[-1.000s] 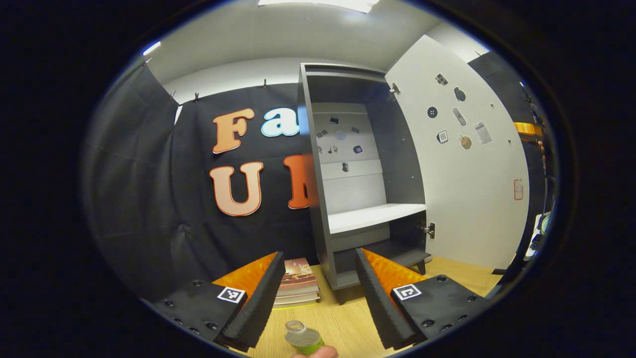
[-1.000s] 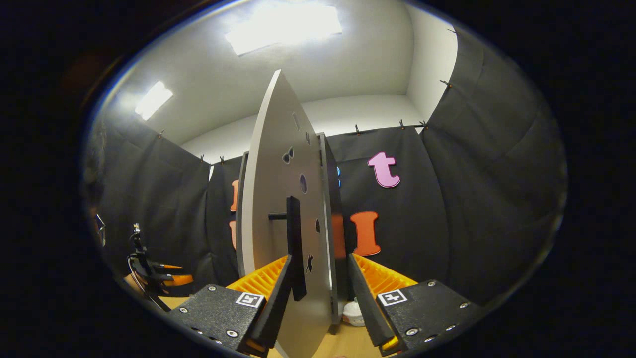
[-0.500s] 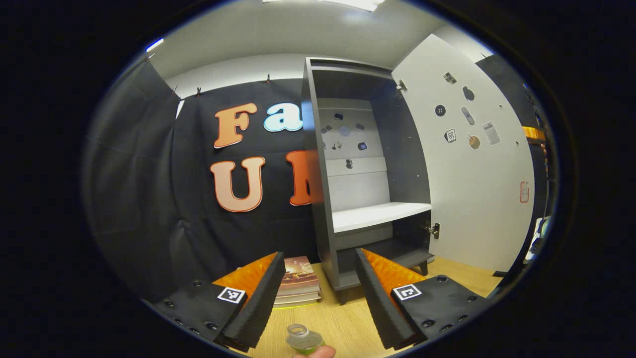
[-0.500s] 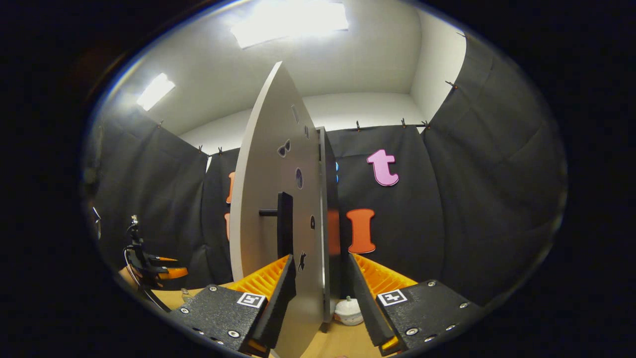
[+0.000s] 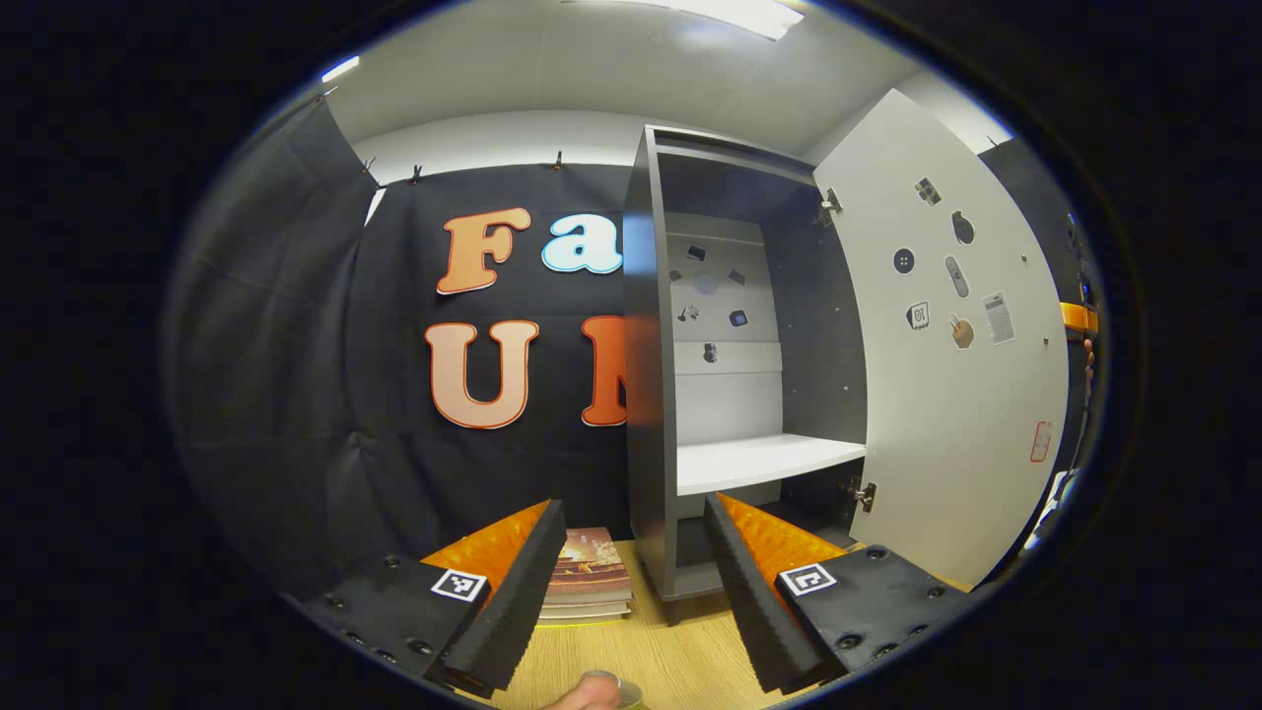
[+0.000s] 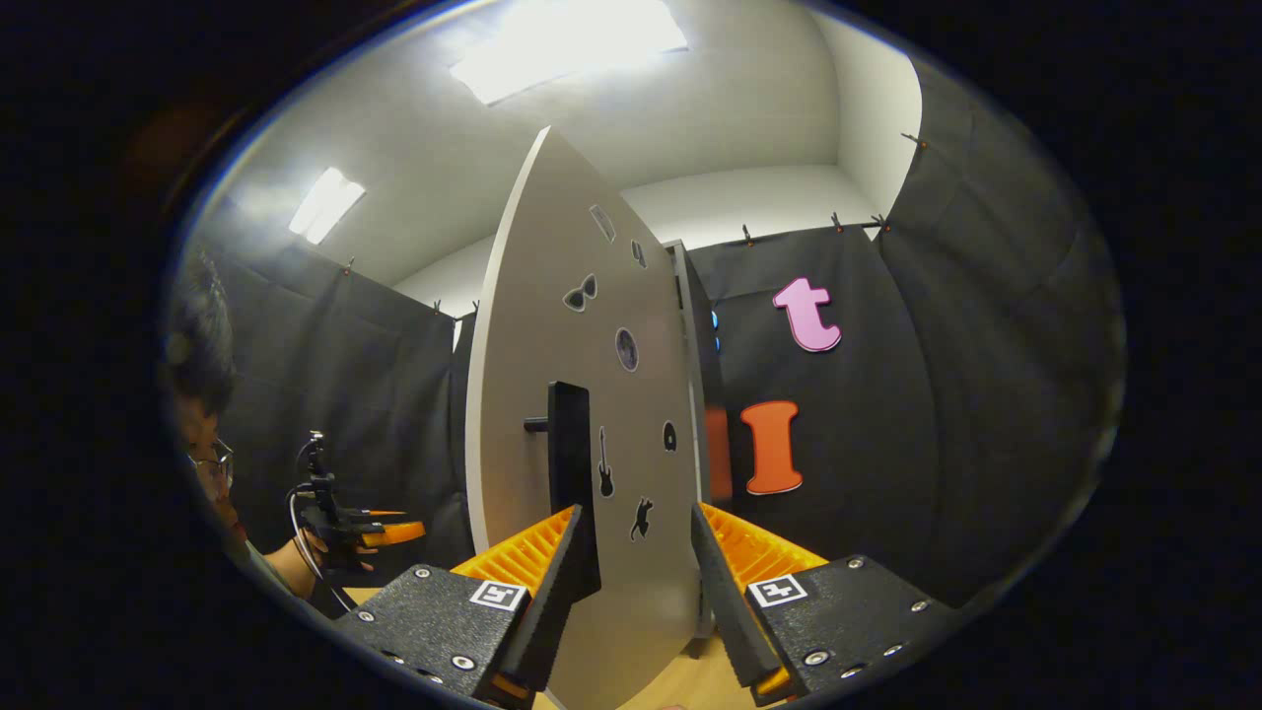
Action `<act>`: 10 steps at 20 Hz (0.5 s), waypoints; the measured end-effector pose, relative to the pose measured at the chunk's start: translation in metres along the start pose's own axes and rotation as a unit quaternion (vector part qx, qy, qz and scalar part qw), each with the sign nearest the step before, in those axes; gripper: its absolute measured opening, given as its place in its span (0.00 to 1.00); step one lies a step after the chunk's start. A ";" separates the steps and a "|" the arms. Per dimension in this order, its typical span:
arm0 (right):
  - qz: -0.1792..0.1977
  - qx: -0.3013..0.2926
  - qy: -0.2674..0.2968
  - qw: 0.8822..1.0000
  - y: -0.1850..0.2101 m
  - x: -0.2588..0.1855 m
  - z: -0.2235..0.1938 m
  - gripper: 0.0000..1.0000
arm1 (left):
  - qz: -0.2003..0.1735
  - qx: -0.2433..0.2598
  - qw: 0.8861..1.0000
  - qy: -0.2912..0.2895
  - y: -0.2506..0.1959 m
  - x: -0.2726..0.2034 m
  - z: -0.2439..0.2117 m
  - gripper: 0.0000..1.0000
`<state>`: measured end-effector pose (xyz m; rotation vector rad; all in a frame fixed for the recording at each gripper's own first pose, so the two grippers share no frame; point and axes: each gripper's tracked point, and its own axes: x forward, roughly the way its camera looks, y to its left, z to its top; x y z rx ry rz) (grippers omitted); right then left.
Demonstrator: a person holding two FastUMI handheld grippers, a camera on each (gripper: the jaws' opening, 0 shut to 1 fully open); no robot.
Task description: Open the cabinet door with the right hand, grasp the bottle in the cabinet with the left hand and place it on the coaster, then close the cabinet door with the right hand.
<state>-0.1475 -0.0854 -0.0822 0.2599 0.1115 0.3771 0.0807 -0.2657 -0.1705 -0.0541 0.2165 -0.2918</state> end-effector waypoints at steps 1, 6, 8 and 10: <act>0.003 -0.002 0.003 1.000 0.004 0.004 -0.002 0.67 | 0.002 -0.001 1.000 0.001 0.002 0.000 0.000 0.92; 0.022 -0.017 -0.004 1.000 0.021 0.017 -0.007 0.68 | 0.011 -0.015 1.000 -0.001 0.018 0.002 0.016 0.93; 0.036 -0.011 0.002 0.999 0.022 0.025 -0.009 0.68 | 0.017 -0.015 1.000 -0.003 0.026 0.003 0.026 0.92; 0.048 -0.009 0.005 0.999 0.021 0.027 -0.009 0.68 | 0.023 -0.008 1.000 -0.009 0.031 0.003 0.038 0.94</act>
